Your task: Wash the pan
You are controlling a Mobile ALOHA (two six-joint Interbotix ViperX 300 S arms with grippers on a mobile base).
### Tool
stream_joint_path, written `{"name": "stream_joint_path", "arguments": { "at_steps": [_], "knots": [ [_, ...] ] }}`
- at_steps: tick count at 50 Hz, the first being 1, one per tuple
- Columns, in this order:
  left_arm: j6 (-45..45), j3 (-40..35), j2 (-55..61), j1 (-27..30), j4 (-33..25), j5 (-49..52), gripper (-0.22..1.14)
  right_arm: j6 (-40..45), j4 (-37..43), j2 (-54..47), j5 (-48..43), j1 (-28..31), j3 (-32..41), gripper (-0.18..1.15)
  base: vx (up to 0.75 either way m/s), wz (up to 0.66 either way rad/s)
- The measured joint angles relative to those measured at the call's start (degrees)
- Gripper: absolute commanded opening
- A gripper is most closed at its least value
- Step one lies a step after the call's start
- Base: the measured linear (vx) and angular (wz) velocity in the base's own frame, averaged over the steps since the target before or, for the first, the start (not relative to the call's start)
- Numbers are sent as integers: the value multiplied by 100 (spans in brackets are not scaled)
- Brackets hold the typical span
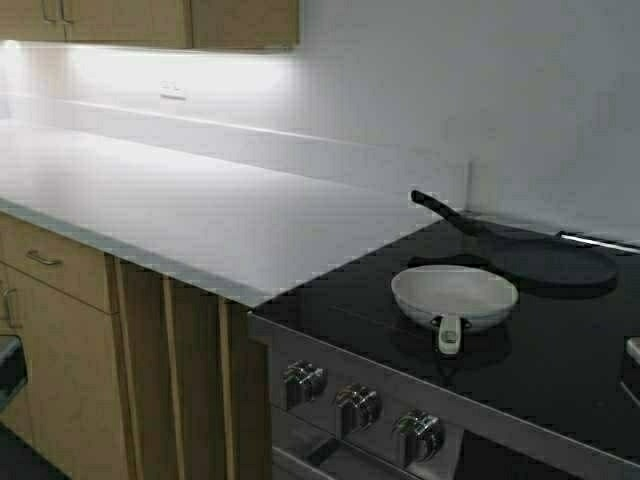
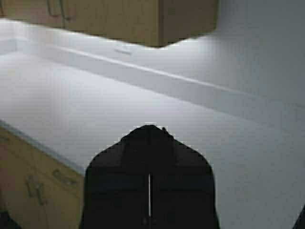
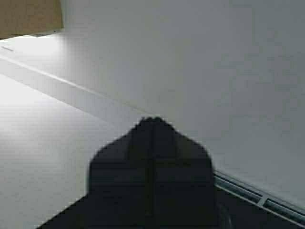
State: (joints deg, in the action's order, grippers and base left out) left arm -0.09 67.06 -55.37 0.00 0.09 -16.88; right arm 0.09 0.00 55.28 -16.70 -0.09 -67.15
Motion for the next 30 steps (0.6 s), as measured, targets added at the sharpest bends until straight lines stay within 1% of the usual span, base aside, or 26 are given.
{"name": "stream_joint_path", "arguments": {
  "at_steps": [2, 5, 9, 10, 14, 16, 18, 23, 30],
  "knots": [
    [-9, 9, -9, 0, 0, 9, 3, 0, 0, 0, 0, 9, -9, 9, 0, 0],
    [-229, 88, -114, 44, 9, 97, 22, 0, 0, 9, 18, 44, -132, 8, 0, 0],
    [-510, 79, -237, 70, 44, 132, 53, 0, 0, 9, 26, 79, -185, 6, 0, 0],
    [-571, 88, -255, 62, 62, 132, 66, 0, 0, 18, 18, 79, -185, 6, 0, 0],
    [-800, 79, -246, 35, 158, 149, 98, 0, 0, 35, 35, 79, -185, 6, 0, 0],
    [-896, 79, -220, 35, 167, 167, 107, 0, 0, 35, 35, 79, -185, 6, 0, 0],
    [-1046, 88, -176, 0, 167, 193, 107, 0, 0, 35, 44, 70, -185, 6, 0, 0],
    [-1521, 79, 9, -246, 176, 290, 100, 0, 0, 35, 70, 79, -185, 6, 0, 0],
    [-2250, 79, 615, -721, 185, 193, 100, 0, 0, 35, 114, 79, -185, 6, 0, 0]
  ]
}}
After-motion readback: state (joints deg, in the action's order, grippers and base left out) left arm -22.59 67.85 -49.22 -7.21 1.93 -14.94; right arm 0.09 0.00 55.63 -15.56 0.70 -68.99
